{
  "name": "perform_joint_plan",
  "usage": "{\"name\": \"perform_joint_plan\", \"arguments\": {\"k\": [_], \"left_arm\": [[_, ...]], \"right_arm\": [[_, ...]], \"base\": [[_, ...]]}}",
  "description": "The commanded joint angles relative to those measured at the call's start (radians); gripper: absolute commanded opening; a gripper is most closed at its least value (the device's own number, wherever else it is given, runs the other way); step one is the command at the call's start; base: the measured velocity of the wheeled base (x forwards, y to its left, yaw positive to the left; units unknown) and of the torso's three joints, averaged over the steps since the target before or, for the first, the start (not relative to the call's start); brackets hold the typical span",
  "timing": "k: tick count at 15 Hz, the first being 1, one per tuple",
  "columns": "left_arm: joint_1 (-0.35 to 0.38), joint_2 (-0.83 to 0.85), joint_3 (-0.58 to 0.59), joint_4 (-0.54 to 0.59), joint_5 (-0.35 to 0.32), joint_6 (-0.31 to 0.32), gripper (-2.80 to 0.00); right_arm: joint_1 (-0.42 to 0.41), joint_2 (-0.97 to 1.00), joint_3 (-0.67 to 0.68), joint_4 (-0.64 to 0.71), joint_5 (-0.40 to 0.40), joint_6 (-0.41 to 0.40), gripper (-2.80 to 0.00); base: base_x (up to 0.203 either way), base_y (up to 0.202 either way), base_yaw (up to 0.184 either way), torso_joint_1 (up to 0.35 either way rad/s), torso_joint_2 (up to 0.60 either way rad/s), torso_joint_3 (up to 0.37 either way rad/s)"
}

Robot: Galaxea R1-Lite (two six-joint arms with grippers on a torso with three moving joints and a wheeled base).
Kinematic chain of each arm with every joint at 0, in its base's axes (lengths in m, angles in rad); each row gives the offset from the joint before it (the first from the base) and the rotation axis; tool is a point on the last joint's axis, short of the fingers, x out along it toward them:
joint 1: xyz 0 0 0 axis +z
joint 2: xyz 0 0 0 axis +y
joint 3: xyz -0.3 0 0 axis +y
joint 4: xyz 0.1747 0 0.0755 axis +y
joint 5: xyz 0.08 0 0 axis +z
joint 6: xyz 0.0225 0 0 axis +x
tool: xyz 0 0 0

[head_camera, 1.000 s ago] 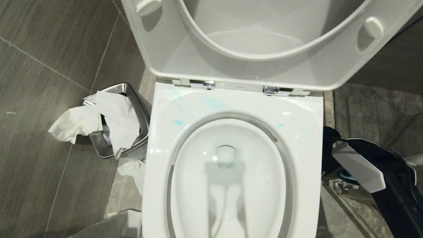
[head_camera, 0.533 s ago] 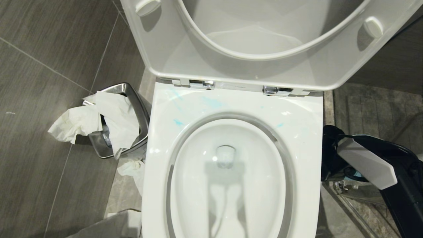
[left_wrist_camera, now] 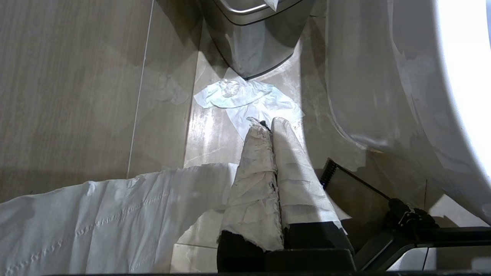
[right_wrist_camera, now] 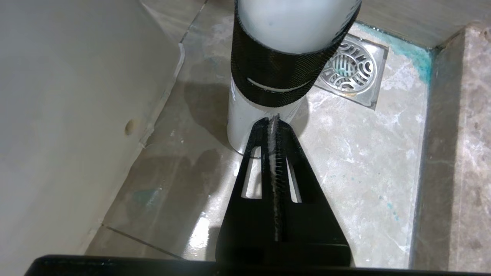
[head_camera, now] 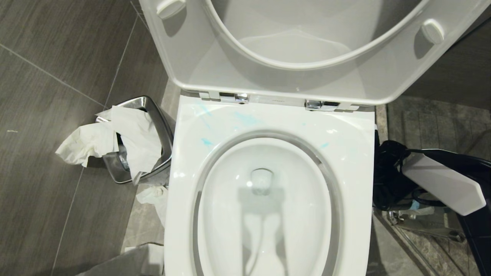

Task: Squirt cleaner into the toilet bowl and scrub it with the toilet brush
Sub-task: Pour in the cleaning agent

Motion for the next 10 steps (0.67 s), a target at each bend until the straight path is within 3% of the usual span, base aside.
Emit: {"name": "perform_joint_plan", "arguments": {"k": [1, 5, 10], "left_arm": [[0.000, 0.001, 0.000, 0.000, 0.000, -0.001, -2.80], [0.000, 0.001, 0.000, 0.000, 0.000, -0.001, -2.80], [0.000, 0.001, 0.000, 0.000, 0.000, 0.000, -2.80]], "right_arm": [[0.003, -0.015, 0.022, -0.009, 0.000, -0.003, 0.00], [0.019, -0.032, 0.105, -0.009, 0.001, -0.004, 0.00], [0.016, 0.016, -0.013, -0.009, 0.001, -0.009, 0.00]], "base": [[0.000, 0.000, 0.000, 0.000, 0.00, 0.000], [0.000, 0.000, 0.000, 0.000, 0.00, 0.000], [0.000, 0.000, 0.000, 0.000, 0.00, 0.000]]}}
